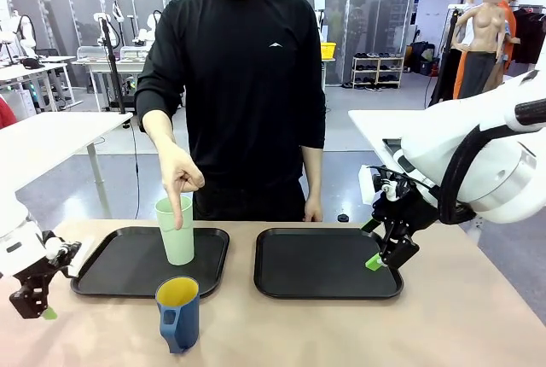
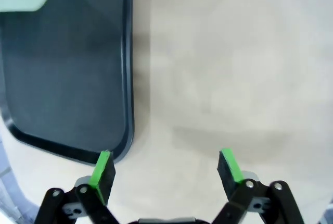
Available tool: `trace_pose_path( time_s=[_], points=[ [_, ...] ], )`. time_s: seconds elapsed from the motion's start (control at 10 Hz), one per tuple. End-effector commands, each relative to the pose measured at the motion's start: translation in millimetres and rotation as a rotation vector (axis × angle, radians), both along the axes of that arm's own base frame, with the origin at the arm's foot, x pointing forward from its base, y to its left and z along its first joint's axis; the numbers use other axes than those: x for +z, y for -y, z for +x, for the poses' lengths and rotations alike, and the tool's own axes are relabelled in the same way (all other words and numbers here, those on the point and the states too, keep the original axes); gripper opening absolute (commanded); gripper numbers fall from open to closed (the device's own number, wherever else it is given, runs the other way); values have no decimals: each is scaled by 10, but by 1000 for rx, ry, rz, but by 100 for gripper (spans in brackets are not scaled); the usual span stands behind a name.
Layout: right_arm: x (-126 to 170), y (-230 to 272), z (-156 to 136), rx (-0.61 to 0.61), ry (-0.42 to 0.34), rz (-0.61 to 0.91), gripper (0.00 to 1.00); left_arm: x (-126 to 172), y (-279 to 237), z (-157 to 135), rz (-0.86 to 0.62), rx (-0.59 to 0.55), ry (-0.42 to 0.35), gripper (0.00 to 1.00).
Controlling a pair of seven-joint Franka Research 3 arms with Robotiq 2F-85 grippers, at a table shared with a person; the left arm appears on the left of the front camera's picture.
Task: Sort and store the cups by type.
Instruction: Pick up the Handle plastic cup and place it into the empty Flat Tray.
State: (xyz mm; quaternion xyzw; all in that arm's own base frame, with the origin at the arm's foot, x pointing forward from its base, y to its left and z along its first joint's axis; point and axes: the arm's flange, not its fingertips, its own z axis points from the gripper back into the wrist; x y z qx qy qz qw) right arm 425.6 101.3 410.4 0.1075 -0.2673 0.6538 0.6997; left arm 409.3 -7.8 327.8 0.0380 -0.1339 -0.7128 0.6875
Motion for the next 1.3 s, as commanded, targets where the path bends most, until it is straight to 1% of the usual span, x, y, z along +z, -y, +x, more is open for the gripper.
trace_pose_path(
  time_s=[0.0,0.1,0.2,0.3,0.4,0.6,0.7,0.8,1.0,1.1,1.2],
  points=[
    [7,2,-6,-7,6,-10,100,-318,-36,-679,-111,-34,24,100],
    [7,2,-6,-7,6,-10,100,-328,-2,-676,-189,-38,45,100],
    [7,2,-6,-7,6,-10,100,-338,58,-682,-305,-64,52,100],
    [7,2,-6,-7,6,-10,100,-362,88,-670,-374,-92,55,100],
    [7,2,-6,-7,6,-10,100,-399,105,-642,-445,-131,43,100],
    [7,2,-6,-7,6,-10,100,-481,109,-639,-547,-203,-10,100],
    [7,2,-6,-7,6,-10,100,-508,104,-634,-601,-210,-47,100],
    [7,2,-6,-7,6,-10,100,-528,106,-644,-658,-244,-84,100],
    [7,2,-6,-7,6,-10,100,-575,119,-627,-831,-276,-147,100],
    [7,2,-6,-7,6,-10,100,-602,127,-594,-889,-272,-158,100],
    [7,2,-6,-7,6,-10,100,-625,138,-582,-962,-291,-159,100]
  ],
)
